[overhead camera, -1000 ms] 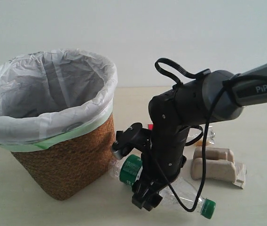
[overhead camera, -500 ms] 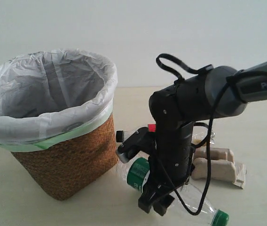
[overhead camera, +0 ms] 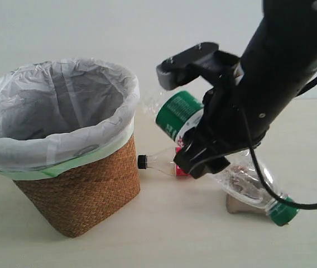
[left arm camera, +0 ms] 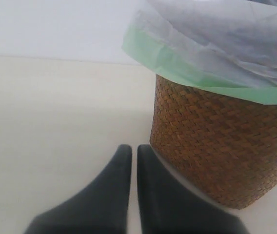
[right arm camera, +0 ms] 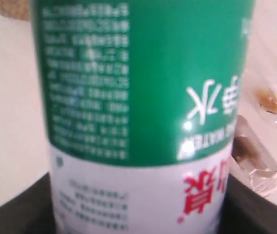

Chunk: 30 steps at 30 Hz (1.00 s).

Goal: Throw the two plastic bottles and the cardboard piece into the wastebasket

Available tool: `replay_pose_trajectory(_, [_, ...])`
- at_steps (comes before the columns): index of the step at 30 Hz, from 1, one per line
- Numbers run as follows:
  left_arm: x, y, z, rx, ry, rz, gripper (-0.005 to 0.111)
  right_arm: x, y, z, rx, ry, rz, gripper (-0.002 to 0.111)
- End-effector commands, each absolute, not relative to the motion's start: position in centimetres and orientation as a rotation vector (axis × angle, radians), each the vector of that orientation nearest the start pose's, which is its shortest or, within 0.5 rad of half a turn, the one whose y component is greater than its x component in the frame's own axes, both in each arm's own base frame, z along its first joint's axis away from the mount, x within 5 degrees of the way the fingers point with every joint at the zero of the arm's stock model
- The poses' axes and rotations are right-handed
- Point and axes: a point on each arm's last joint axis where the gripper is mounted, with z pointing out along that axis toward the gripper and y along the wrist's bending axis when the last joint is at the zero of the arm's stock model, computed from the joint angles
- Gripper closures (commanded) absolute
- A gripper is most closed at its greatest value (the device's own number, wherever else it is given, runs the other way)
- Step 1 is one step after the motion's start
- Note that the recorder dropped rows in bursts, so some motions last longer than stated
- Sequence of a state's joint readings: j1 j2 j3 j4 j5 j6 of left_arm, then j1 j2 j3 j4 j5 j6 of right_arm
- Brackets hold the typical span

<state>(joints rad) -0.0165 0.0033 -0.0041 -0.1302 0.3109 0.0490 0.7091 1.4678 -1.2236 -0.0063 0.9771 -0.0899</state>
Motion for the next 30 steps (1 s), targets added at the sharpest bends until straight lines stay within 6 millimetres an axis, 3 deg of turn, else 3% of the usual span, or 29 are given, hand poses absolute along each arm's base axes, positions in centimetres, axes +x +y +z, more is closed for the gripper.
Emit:
replay_pose_trajectory(1, [5.4,-0.4,18.5,-0.027,1.792,-0.101,0.103,21.4,17.5,32.0,-0.828,2.446,0.205,0.108])
replay_pose_trajectory(7, [5.4,-0.4,18.5,-0.027,1.792,-0.101,0.103,21.0,15.5,29.4,-0.463,2.45,0.201,0.108])
replay_pose_trajectory(12, [5.4,-0.4,18.5,-0.027,1.792,-0.101,0.103,22.4,12.7,28.9,-0.322,2.476,0.061,0.108])
replay_pose_trajectory(20, [5.4,-0.4,18.5,-0.027,1.792,-0.101,0.103,24.2,9.1,29.4,-0.369,2.436,-0.055,0.108])
replay_pose_trajectory(24, [5.4,-0.4,18.5,-0.027,1.792,-0.101,0.103,25.0,6.3,29.2,-0.358,2.462,-0.091,0.108])
replay_pose_trajectory(27, [5.4,-0.4,18.5,-0.027,1.792,-0.101,0.103,25.4,4.3,29.2,-0.397,2.479,-0.043,0.108])
replay_pose_trajectory(30, [5.4,-0.4,18.5,-0.027,1.792,-0.101,0.103,25.8,3.1,29.8,-0.352,2.456,0.112,0.108])
